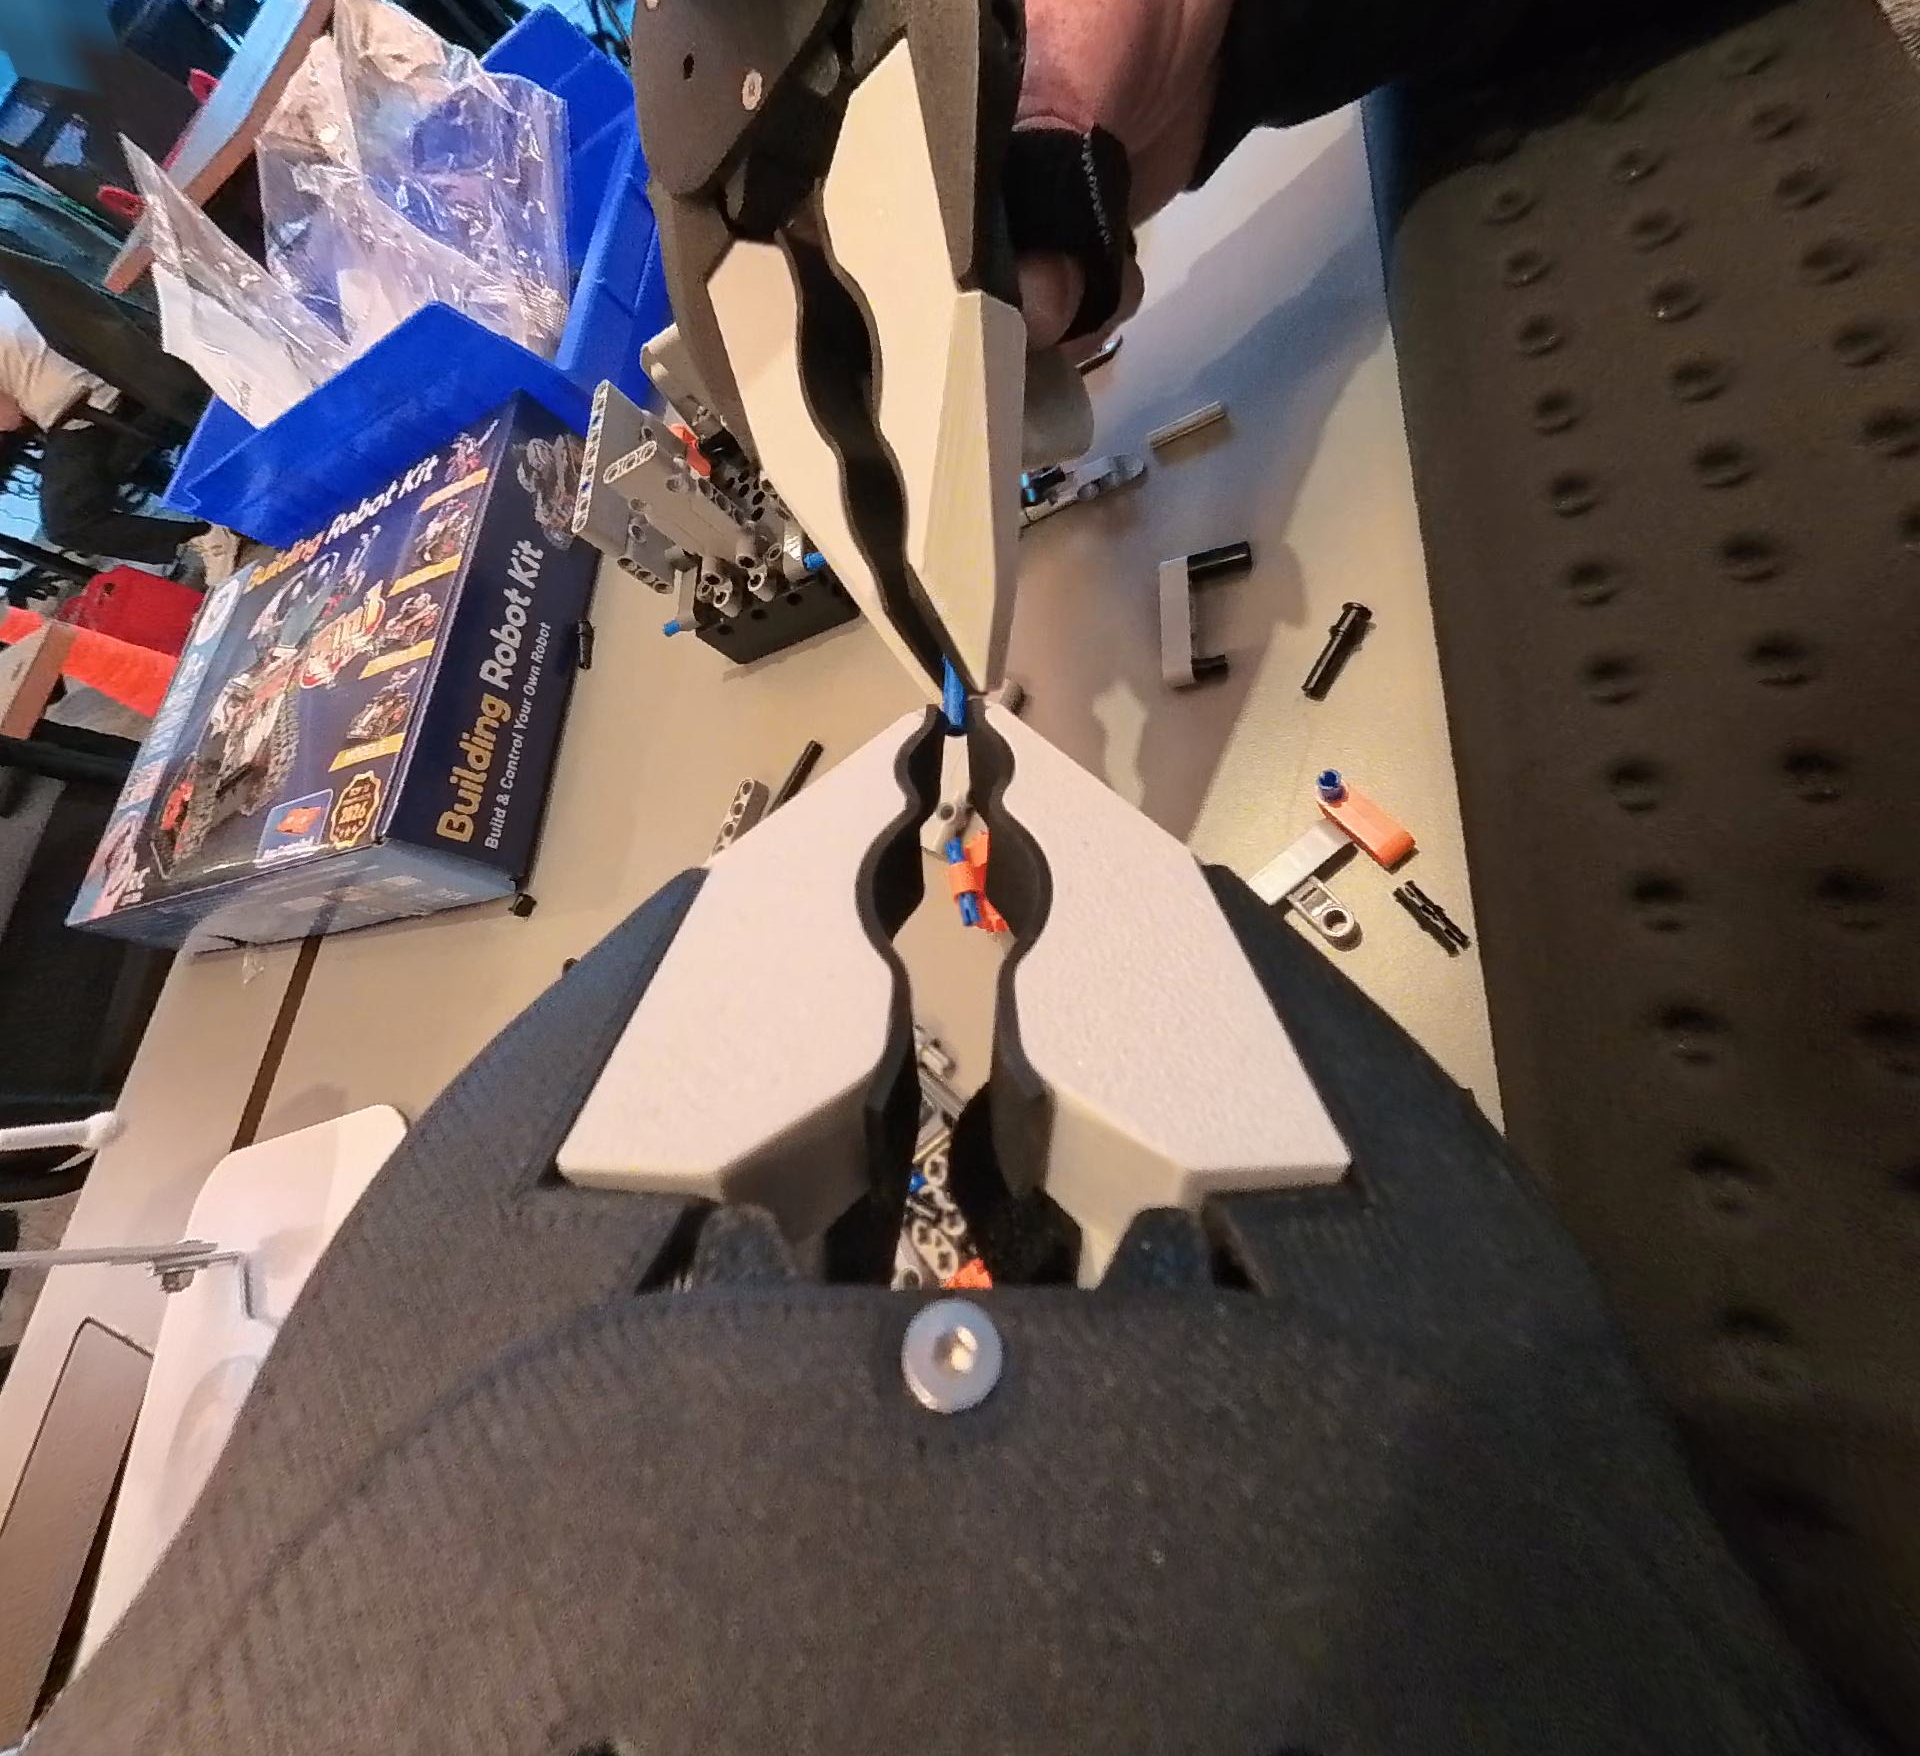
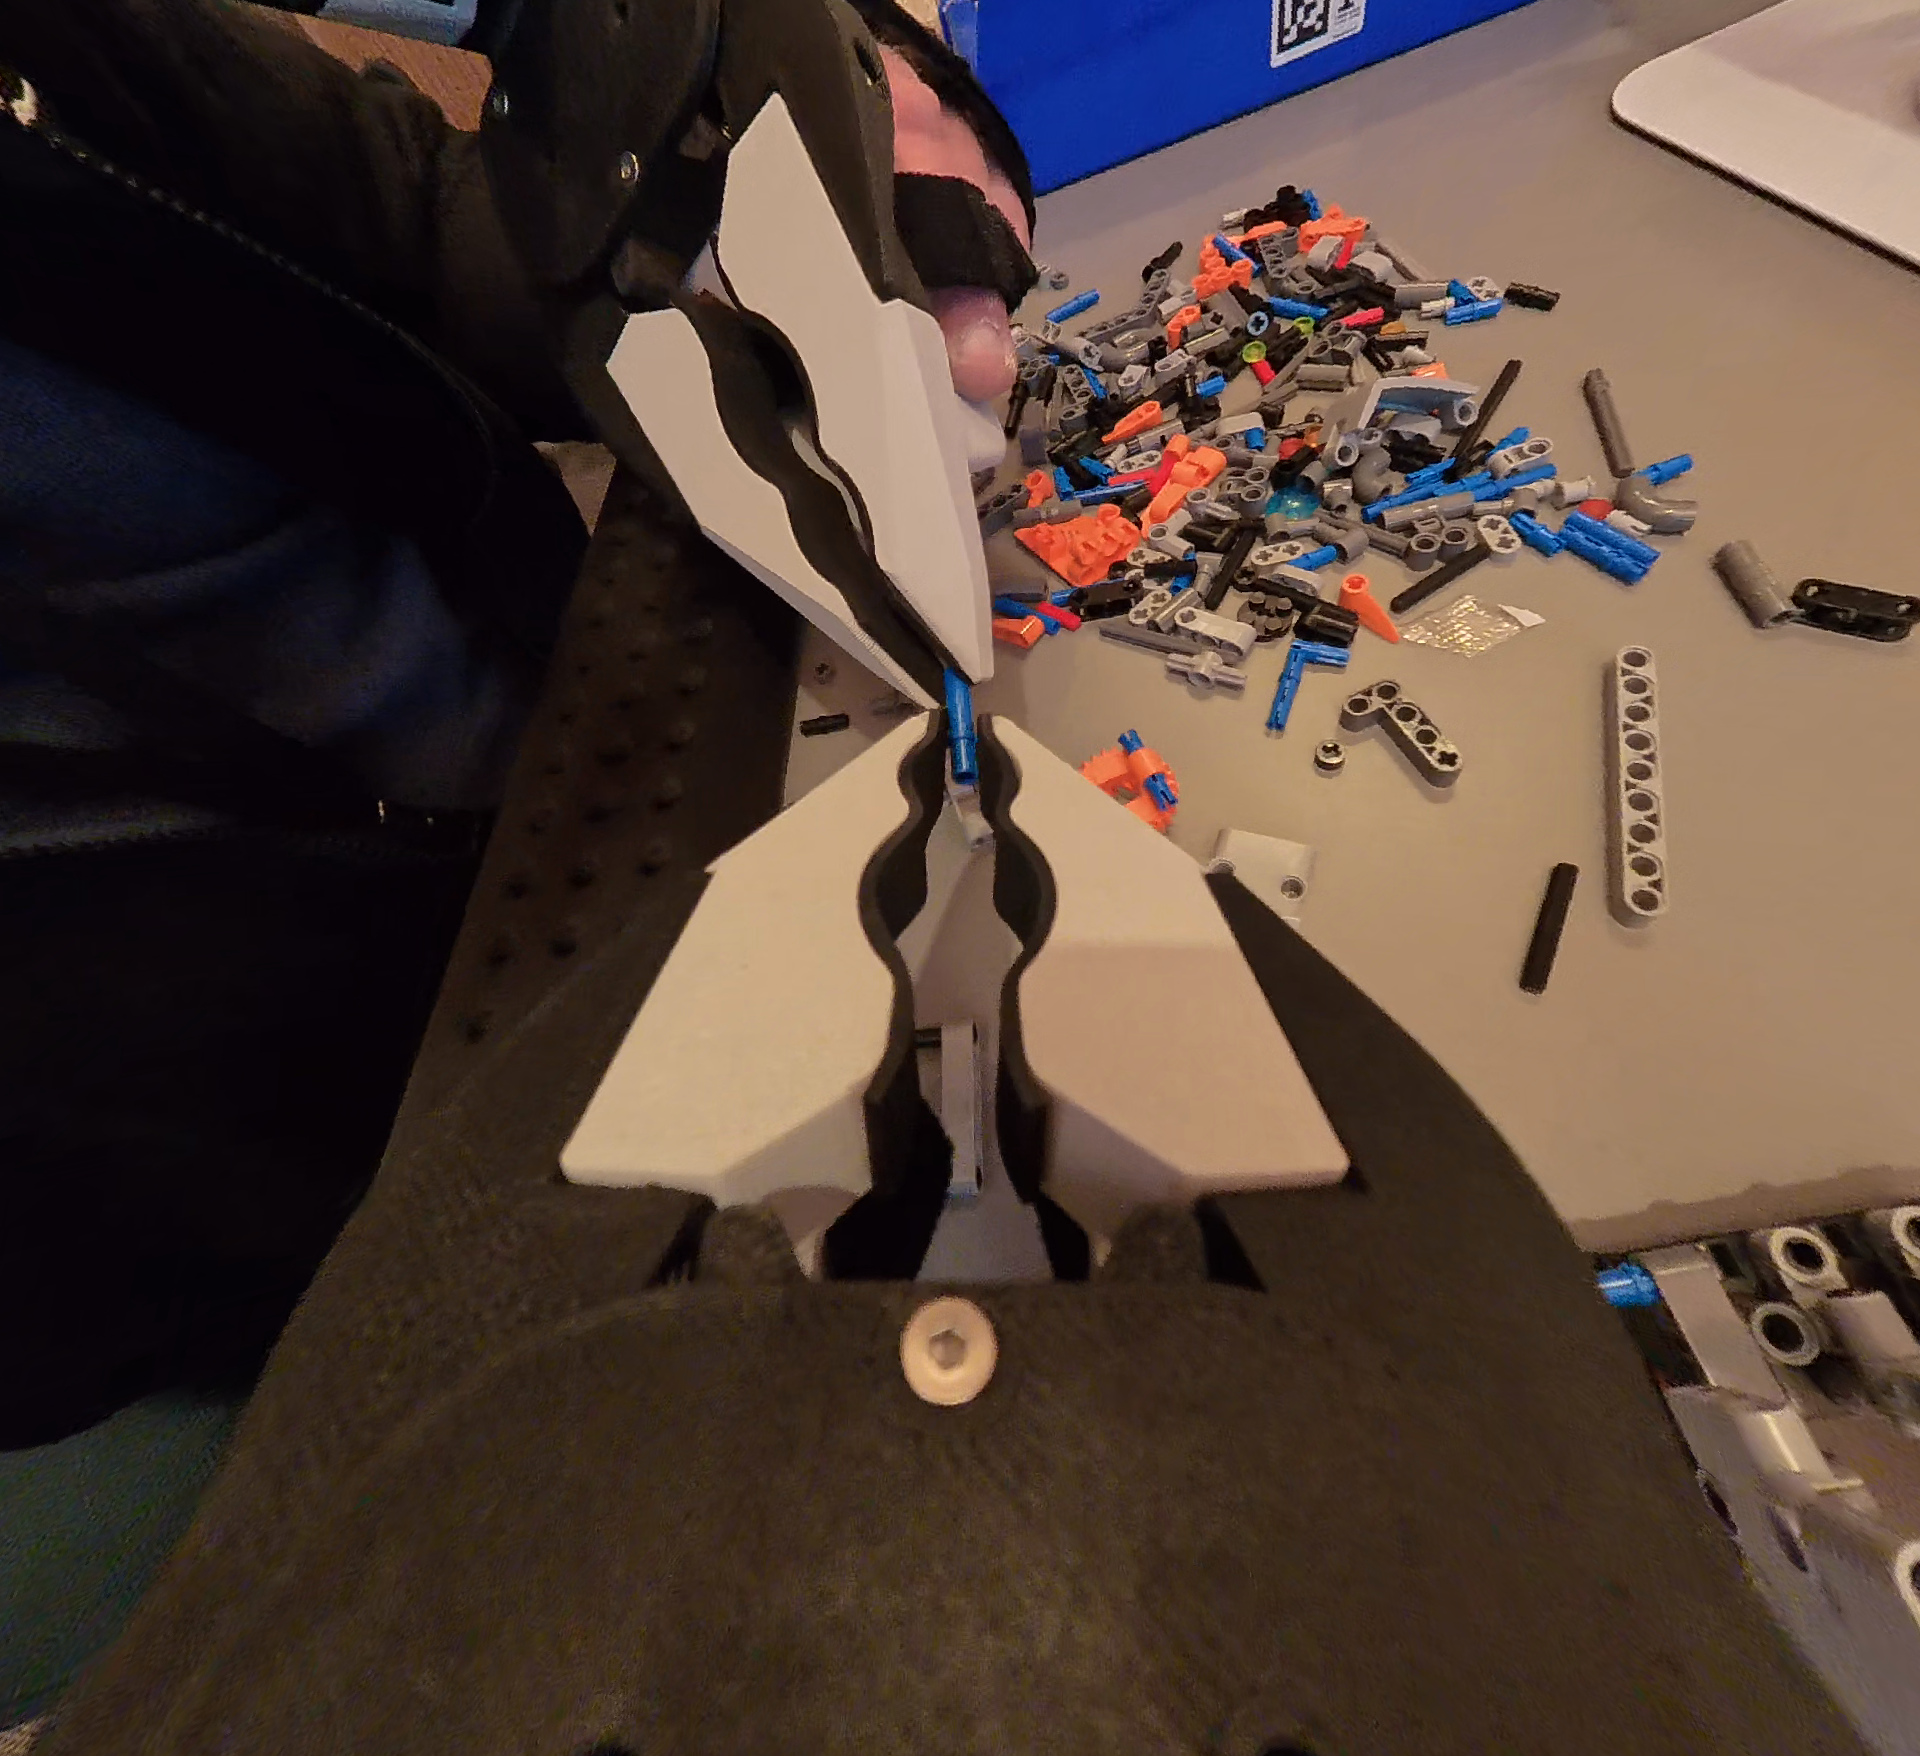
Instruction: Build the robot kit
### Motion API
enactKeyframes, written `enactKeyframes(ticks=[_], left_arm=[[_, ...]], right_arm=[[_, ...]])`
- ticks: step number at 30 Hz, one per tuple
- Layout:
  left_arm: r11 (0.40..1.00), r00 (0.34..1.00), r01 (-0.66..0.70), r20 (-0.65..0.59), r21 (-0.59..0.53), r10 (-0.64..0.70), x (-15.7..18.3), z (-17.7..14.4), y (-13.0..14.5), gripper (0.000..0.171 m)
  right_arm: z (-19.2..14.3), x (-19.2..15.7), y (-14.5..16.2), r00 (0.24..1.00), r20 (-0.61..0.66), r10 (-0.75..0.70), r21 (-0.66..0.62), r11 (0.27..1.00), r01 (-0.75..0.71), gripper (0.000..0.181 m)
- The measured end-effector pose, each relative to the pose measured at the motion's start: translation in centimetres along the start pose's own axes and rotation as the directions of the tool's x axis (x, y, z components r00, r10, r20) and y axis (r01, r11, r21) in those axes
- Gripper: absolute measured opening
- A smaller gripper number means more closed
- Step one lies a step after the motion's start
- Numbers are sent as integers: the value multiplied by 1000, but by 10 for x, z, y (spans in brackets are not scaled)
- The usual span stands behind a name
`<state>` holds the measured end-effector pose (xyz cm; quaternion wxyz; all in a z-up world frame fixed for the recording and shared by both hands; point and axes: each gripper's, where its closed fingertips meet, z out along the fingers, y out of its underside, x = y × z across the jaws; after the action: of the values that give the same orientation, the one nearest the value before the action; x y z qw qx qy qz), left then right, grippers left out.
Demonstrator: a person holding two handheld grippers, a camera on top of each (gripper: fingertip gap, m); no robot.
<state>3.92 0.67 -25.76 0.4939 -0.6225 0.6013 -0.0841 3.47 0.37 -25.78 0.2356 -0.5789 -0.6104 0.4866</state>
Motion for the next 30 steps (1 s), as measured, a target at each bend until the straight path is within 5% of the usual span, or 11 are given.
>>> enactKeyframes(ticks=[5,14,18,30], left_arm=[[999,998,46,-35,-20,-47,1,4,7,2],[944,960,226,-111,-242,-258,8,22,54,33],[932,948,247,-131,-267,-289,12,26,60,21],[928,942,264,-138,-262,-306,11,28,61,21]], right_arm=[[2,5,6,997,-55,-50,-56,997,47,2],[15,28,35,957,-193,-217,-289,945,156,2],[21,31,42,942,-201,-267,-352,918,185,2],[21,34,50,933,-207,-296,-398,896,196,2]])
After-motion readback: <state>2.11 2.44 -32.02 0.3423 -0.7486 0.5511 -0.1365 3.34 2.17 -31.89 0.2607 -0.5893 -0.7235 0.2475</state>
